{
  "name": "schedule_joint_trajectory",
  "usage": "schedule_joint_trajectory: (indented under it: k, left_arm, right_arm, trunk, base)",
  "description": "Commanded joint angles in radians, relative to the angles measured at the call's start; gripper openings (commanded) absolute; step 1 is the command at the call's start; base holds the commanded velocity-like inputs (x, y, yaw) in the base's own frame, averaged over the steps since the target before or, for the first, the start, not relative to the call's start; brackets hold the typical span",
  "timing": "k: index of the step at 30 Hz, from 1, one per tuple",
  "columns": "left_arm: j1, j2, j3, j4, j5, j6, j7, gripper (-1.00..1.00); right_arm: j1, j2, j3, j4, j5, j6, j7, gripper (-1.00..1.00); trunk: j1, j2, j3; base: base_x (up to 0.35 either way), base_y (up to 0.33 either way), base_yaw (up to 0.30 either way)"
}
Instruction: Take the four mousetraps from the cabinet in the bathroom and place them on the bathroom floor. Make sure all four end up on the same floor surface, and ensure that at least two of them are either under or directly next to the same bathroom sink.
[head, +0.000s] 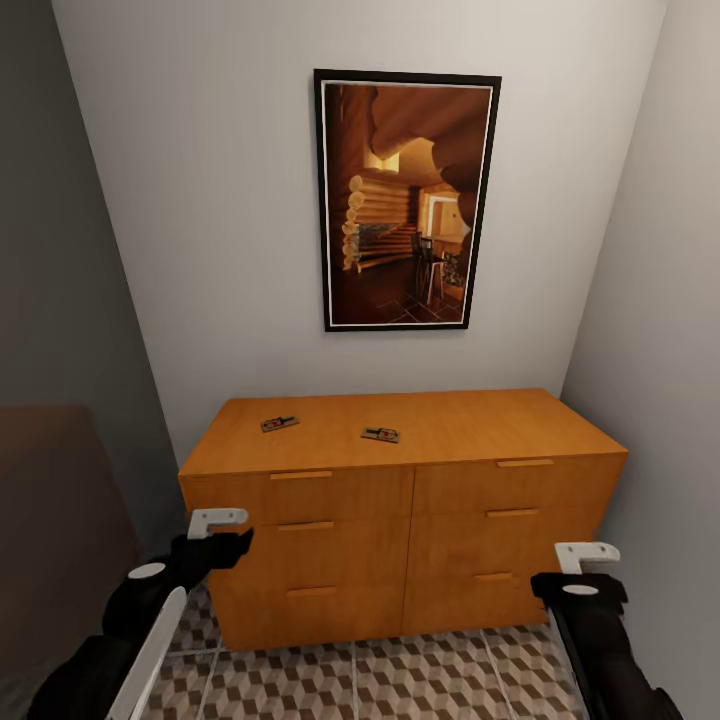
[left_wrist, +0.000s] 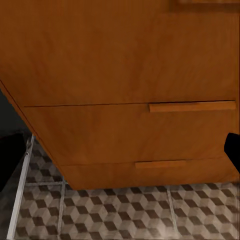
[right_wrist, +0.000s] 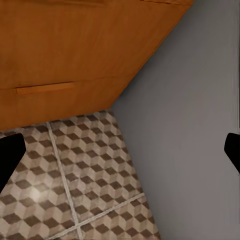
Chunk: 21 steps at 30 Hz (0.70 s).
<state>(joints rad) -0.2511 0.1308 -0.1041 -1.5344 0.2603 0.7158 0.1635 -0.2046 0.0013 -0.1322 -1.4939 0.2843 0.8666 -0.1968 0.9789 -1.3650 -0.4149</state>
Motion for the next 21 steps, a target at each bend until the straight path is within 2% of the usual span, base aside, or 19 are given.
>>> schedule_joint_trajectory:
  k: [1, 7, 12, 21]
  left_arm:
    - [-0.017, -0.005, -0.002, -0.001, 0.010, 0.013, 0.010, 1.00]
    - [-0.133, -0.039, -0.004, -0.002, 0.010, 0.083, 0.010, 1.00]
    - [-0.235, -0.060, -0.005, -0.002, 0.009, 0.114, 0.010, 1.00]
    - [-0.340, -0.069, -0.006, -0.004, 0.008, 0.124, 0.010, 1.00]
  right_arm:
    - [-0.017, 0.000, 0.000, -0.002, -0.005, 0.016, -0.005, 1.00]
    - [-0.133, 0.003, 0.006, -0.007, -0.007, 0.070, -0.002, 1.00]
    - [-0.224, 0.004, 0.046, -0.008, -0.007, 0.122, -0.001, 1.00]
    - [-0.322, 0.007, 0.081, -0.008, -0.008, 0.179, -0.001, 1.00]
  trunk:
    - [0.000, -0.001, -0.001]
    - [0.000, -0.001, -0.001]
    - [0.000, -0.001, -0.001]
    - [0.000, -0.001, -0.001]
  base:
    - [0.000, 0.000, 0.000]
    - [0.000, 0.000, 0.000]
    - [0.000, 0.000, 0.000]
    - [0.000, 0.000, 0.000]
